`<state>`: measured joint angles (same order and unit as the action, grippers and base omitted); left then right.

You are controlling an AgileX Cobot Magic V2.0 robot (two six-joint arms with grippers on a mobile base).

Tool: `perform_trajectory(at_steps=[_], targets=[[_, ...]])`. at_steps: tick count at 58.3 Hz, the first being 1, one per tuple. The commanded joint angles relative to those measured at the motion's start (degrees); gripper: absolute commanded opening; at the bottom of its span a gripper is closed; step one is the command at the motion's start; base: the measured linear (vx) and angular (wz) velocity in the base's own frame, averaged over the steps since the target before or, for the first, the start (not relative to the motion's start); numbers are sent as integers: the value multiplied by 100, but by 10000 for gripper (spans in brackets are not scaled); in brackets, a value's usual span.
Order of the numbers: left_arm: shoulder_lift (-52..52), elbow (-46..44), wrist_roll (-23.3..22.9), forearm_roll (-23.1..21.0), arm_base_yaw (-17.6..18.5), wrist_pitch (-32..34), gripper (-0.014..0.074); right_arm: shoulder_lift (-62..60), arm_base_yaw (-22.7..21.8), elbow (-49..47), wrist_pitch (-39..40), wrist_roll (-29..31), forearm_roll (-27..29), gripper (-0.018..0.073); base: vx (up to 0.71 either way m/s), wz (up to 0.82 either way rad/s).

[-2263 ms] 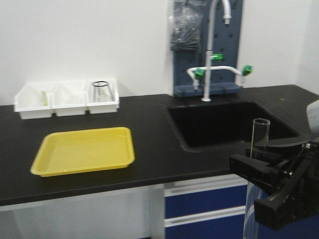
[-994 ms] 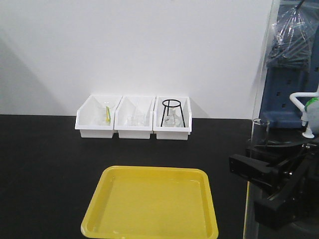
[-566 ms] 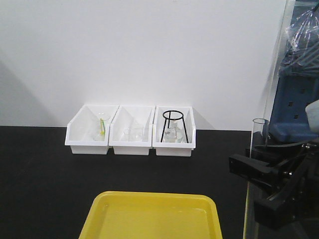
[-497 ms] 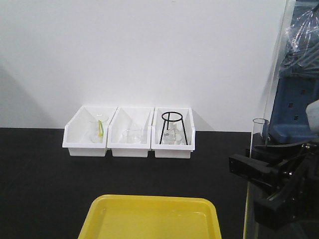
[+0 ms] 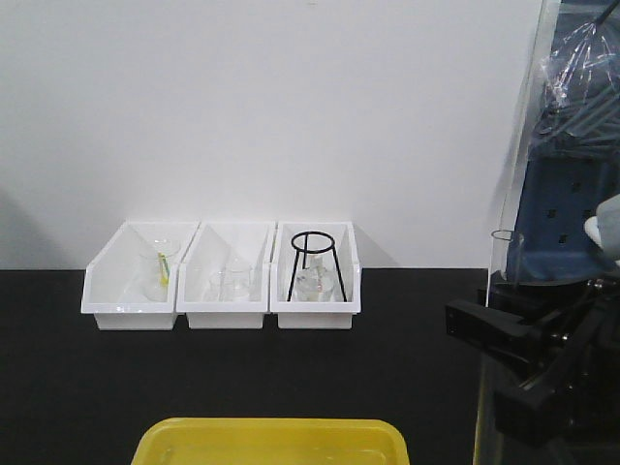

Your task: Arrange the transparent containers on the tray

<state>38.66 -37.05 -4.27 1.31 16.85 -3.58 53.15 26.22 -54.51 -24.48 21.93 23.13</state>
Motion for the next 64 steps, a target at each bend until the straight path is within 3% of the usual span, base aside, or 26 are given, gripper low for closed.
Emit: perform_trajectory(at_steps=[1, 48, 64], targets=[[-10, -196, -53, -37, 34, 460, 139, -50, -42, -206, 435, 59, 59, 72, 8, -7], [-10, -196, -53, -37, 34, 460, 139, -50, -42, -206, 453, 39, 66, 72, 2, -2], [424, -201, -53, -37, 34, 291, 135, 698, -42, -206, 491, -815, 79, 72, 0, 0]])
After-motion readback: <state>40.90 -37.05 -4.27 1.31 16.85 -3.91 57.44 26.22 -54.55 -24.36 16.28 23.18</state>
